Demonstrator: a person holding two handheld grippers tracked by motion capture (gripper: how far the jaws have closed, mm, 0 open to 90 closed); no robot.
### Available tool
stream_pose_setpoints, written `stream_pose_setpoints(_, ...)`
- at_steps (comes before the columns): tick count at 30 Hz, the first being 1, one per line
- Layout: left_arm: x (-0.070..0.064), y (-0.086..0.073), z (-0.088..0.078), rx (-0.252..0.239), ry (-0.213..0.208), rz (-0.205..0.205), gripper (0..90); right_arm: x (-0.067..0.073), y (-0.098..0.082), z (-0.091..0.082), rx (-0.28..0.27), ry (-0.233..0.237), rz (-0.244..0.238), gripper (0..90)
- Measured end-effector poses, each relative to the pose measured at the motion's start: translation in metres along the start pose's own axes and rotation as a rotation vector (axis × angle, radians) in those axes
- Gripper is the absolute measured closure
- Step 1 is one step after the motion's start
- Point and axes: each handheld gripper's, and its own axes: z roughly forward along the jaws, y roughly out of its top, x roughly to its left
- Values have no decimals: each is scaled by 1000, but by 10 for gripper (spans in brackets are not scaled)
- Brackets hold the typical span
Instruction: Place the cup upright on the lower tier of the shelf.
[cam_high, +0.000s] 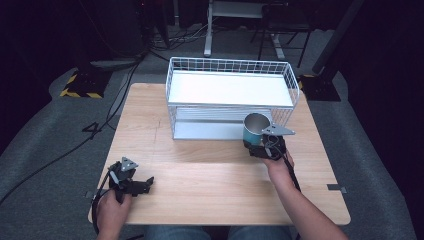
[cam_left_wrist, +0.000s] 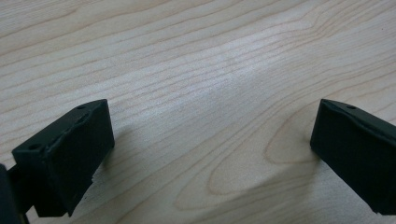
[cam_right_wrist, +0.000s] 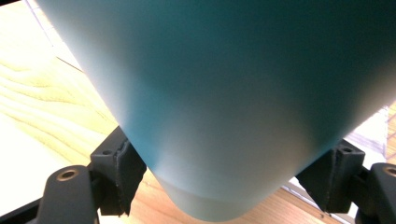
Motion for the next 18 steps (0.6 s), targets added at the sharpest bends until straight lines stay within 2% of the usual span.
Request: stream_pose_setpoints(18,0,0,0,0,0,-2,1,11,23,45,5,-7,-10,246)
